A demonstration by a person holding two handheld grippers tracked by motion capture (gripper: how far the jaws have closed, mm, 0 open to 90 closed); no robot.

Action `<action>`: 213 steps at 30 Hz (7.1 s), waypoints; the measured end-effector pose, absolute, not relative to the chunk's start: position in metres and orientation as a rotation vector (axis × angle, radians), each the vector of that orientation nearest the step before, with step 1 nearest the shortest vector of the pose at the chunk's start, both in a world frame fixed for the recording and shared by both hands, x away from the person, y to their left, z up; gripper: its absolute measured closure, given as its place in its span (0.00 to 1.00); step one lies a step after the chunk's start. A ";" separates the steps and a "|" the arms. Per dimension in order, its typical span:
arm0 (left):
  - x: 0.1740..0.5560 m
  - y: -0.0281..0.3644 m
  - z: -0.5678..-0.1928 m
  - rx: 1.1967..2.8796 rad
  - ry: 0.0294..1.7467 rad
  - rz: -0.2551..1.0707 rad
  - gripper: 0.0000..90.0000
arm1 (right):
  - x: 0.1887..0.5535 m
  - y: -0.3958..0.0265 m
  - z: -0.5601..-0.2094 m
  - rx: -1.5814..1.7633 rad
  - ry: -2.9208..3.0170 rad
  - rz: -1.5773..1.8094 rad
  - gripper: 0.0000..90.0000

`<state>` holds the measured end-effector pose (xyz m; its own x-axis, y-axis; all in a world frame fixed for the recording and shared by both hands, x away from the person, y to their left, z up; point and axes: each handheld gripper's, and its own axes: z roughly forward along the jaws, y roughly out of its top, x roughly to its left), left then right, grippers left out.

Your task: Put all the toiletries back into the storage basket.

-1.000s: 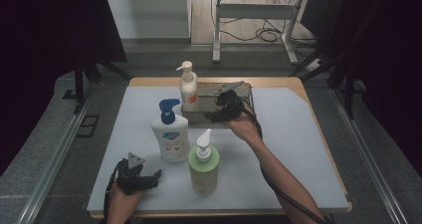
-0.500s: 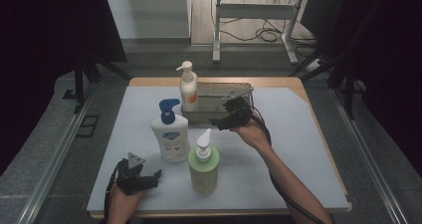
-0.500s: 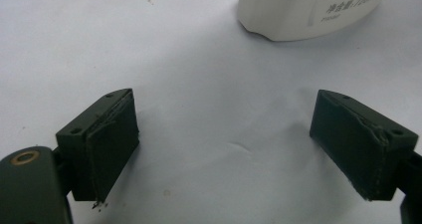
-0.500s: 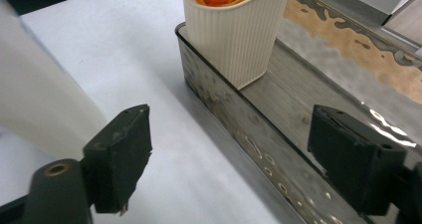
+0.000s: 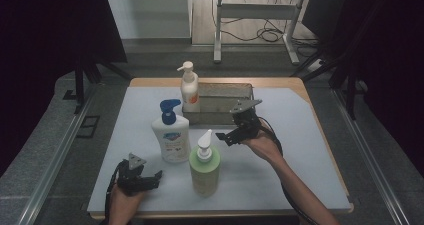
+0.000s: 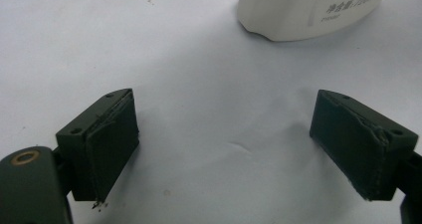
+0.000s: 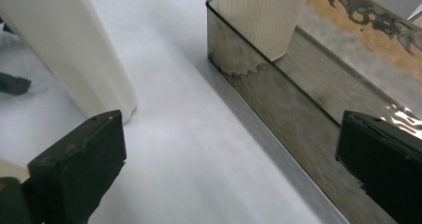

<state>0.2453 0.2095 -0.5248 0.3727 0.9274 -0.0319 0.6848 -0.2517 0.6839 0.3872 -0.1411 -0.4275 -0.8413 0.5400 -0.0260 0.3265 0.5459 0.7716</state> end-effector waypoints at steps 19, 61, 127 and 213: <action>0.245 0.209 -0.525 2.022 1.385 0.513 0.13 | 0.357 -0.166 -0.439 0.659 2.550 1.187 0.00; 0.245 0.209 -0.525 2.023 1.386 0.513 0.13 | 0.284 -0.165 -0.453 0.549 2.660 1.358 0.01; 0.245 0.209 -0.525 2.025 1.387 0.512 0.13 | 0.269 -0.097 -0.428 0.366 2.660 1.376 0.13; 0.245 0.210 -0.525 2.023 1.383 0.515 0.13 | 0.385 -0.116 -0.355 0.800 2.318 1.270 0.14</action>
<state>0.2453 0.2096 -0.5250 0.3735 0.9272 -0.0291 0.6824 -0.2534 0.6856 0.3853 -0.1156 -0.3549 -0.7666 0.6398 -0.0545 0.2985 0.4301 0.8520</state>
